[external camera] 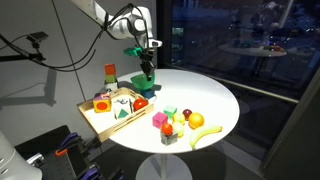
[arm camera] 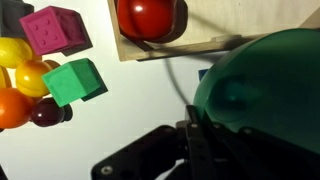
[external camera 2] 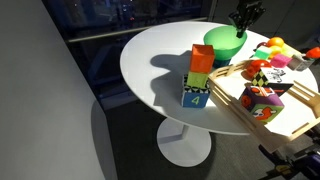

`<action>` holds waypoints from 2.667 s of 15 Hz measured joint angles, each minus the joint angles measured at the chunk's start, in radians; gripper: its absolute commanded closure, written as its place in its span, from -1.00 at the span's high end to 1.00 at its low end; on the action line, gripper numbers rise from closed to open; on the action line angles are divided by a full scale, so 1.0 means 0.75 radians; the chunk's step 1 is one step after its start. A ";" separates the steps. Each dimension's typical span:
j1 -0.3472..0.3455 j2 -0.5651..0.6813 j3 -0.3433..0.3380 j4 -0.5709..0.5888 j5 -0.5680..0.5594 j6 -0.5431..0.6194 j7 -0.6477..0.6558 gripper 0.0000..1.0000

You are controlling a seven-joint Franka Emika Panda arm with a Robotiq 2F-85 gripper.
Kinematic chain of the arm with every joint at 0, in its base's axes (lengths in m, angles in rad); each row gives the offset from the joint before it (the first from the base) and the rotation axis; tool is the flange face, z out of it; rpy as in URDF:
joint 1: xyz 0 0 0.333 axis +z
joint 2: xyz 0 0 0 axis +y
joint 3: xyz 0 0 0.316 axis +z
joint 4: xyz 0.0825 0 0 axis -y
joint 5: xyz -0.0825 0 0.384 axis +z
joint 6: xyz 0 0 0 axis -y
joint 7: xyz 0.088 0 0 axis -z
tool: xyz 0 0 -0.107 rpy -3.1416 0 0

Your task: Remove the green bowl from the blue block and put it on the table, remove the orange fruit on the gray block top and put it in the green bowl

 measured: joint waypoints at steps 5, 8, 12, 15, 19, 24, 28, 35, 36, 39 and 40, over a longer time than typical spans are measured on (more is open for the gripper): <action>-0.019 -0.024 -0.031 0.000 0.000 -0.004 0.000 -0.96; -0.038 -0.030 -0.050 0.000 0.000 -0.004 0.000 -0.96; -0.067 -0.030 -0.072 0.000 0.001 -0.004 0.001 -0.96; -0.090 -0.030 -0.087 0.000 0.001 -0.004 0.001 -0.96; -0.115 -0.022 -0.102 -0.001 0.002 -0.004 0.001 -0.96; -0.132 0.007 -0.106 -0.011 0.023 -0.005 0.001 -0.97; -0.133 0.030 -0.106 -0.035 0.032 -0.005 0.001 -0.71; -0.133 0.041 -0.106 -0.048 0.032 -0.005 -0.001 0.50; -0.132 0.041 -0.106 -0.049 0.032 -0.005 -0.002 0.66; -0.130 0.037 -0.105 -0.049 0.032 -0.005 -0.003 1.00; -0.127 0.033 -0.104 -0.049 0.032 -0.005 -0.003 1.00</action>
